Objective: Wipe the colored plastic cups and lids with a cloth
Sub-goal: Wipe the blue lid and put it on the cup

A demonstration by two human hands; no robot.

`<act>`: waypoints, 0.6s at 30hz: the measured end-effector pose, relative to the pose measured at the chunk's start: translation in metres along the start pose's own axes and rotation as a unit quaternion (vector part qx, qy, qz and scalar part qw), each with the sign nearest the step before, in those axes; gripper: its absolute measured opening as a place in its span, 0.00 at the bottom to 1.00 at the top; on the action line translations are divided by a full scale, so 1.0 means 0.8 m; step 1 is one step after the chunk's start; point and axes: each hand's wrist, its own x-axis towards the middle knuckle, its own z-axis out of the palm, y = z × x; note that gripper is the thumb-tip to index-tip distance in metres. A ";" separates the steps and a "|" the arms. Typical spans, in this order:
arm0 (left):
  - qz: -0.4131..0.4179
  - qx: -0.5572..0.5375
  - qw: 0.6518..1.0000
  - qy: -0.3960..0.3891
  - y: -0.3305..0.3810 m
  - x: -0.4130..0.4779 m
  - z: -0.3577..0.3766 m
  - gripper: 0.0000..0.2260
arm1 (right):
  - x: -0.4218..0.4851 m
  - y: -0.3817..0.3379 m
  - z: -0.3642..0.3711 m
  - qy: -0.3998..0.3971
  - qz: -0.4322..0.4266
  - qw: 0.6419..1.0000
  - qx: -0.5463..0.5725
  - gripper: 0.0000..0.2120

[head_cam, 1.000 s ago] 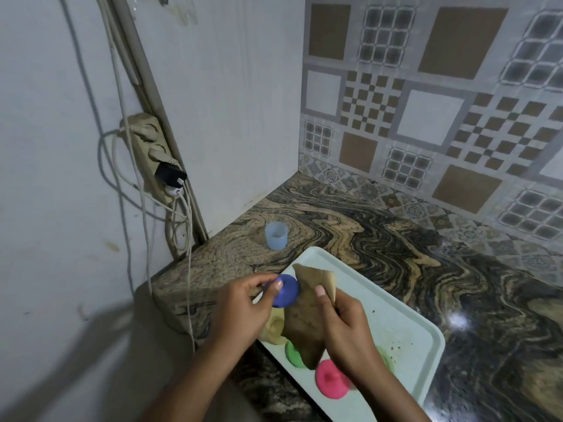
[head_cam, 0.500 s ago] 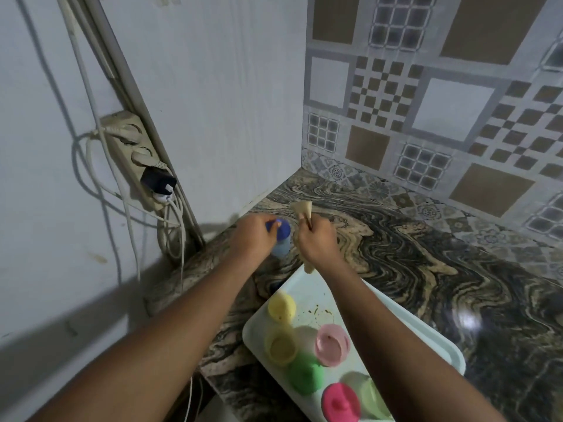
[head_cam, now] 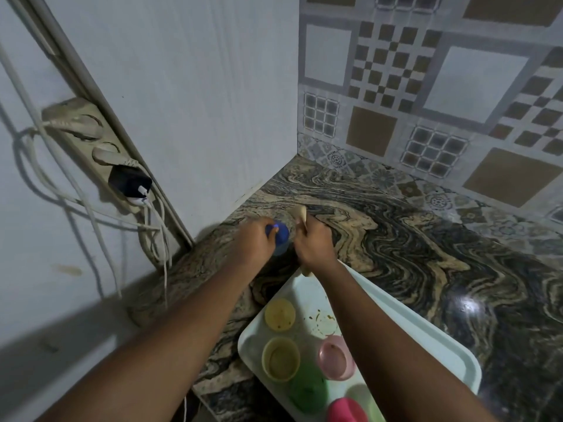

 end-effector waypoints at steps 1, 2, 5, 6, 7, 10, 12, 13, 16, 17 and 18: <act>0.003 0.000 1.000 -0.003 -0.001 0.001 0.002 0.11 | 0.000 0.001 0.000 0.001 0.001 1.000 -0.003 0.15; 0.007 0.001 1.000 -0.007 -0.002 0.001 0.003 0.11 | 0.000 0.002 0.001 0.003 0.001 1.000 -0.003 0.15; 0.031 0.025 0.999 -0.023 -0.005 0.001 0.005 0.13 | 0.002 0.005 0.004 0.010 0.004 1.000 0.004 0.17; 0.032 0.033 0.999 -0.026 -0.005 0.001 0.005 0.14 | 0.002 0.005 0.003 0.011 0.006 1.000 0.006 0.17; 0.030 0.036 0.999 -0.027 -0.003 0.000 0.005 0.15 | 0.003 0.005 0.003 0.012 0.005 1.000 0.006 0.17; 0.024 0.054 0.998 -0.033 0.000 -0.005 0.009 0.18 | 0.004 0.005 -0.001 0.019 0.001 1.000 0.010 0.17; 0.026 0.068 0.997 -0.031 0.001 -0.008 0.012 0.19 | 0.002 0.003 -0.004 0.024 0.003 1.000 0.010 0.18; 0.024 0.076 0.996 -0.032 0.001 -0.007 0.012 0.19 | 0.002 0.003 -0.005 0.025 0.003 1.000 0.010 0.18; 0.019 0.105 0.993 -0.043 0.002 -0.004 0.009 0.19 | 0.000 0.003 -0.010 0.032 -0.001 0.999 0.013 0.18; 0.019 0.111 0.993 -0.044 0.004 -0.004 0.007 0.20 | -0.002 0.002 -0.013 0.034 -0.002 0.999 0.015 0.18; 0.018 0.117 0.992 -0.044 0.005 -0.004 0.005 0.20 | -0.002 0.001 -0.015 0.034 -0.004 0.999 0.015 0.18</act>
